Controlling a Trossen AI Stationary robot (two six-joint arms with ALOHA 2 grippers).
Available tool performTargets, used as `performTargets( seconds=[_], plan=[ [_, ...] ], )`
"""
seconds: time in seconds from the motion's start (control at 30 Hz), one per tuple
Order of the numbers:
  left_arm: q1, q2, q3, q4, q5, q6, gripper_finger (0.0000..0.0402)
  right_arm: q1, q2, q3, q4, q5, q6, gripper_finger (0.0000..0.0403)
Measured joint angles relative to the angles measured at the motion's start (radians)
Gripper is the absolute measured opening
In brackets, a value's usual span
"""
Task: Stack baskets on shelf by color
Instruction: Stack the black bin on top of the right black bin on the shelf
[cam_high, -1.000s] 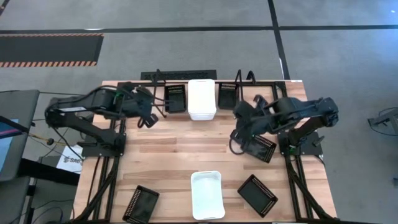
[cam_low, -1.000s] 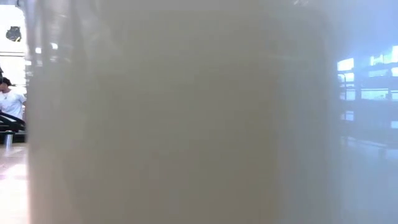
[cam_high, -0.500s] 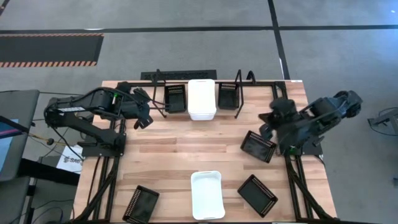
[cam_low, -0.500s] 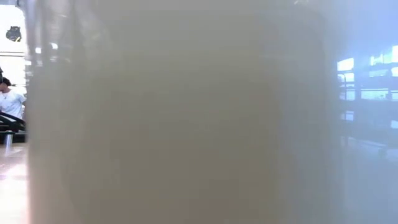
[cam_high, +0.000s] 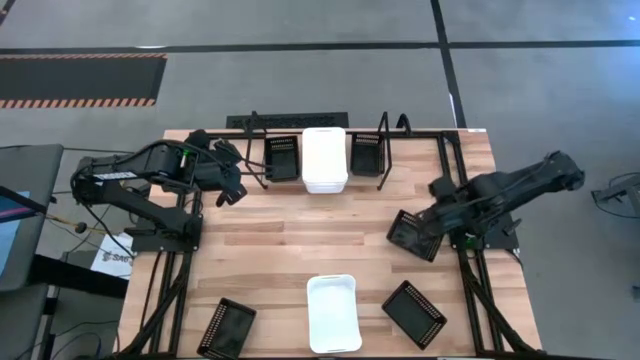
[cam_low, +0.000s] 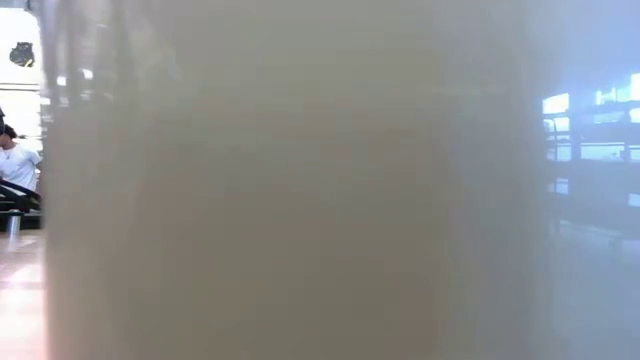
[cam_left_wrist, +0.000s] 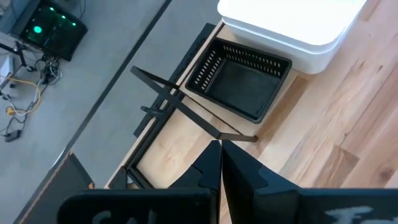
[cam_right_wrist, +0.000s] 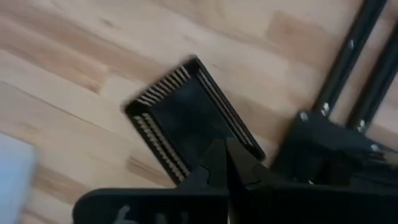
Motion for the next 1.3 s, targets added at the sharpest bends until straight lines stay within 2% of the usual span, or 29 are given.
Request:
performTargets(
  seconds=[0.3, 0.53, 0.77, 0.97, 1.3],
  plan=[
    [0.000, 0.000, 0.000, 0.009, 0.000, -0.001, 0.0000, -0.079, 0.001, -0.135, 0.208, -0.024, -0.096, 0.0034],
    [0.000, 0.000, 0.000, 0.026, 0.000, -0.002, 0.0000, -0.184, 0.001, -0.161, 0.241, -0.017, -0.205, 0.0071],
    [0.000, 0.000, 0.000, 0.041, 0.000, -0.002, 0.0000, -0.296, 0.001, -0.161, 0.260, -0.035, -0.352, 0.0147],
    [0.000, 0.000, 0.000, 0.075, 0.000, -0.002, 0.0000, -0.368, 0.001, -0.161, 0.275, -0.115, -0.529, 0.0205],
    [0.000, 0.000, 0.000, 0.081, 0.001, -0.003, 0.0000, -0.421, 0.001, -0.176, 0.292, -0.187, -0.700, 0.0205]
  ],
)
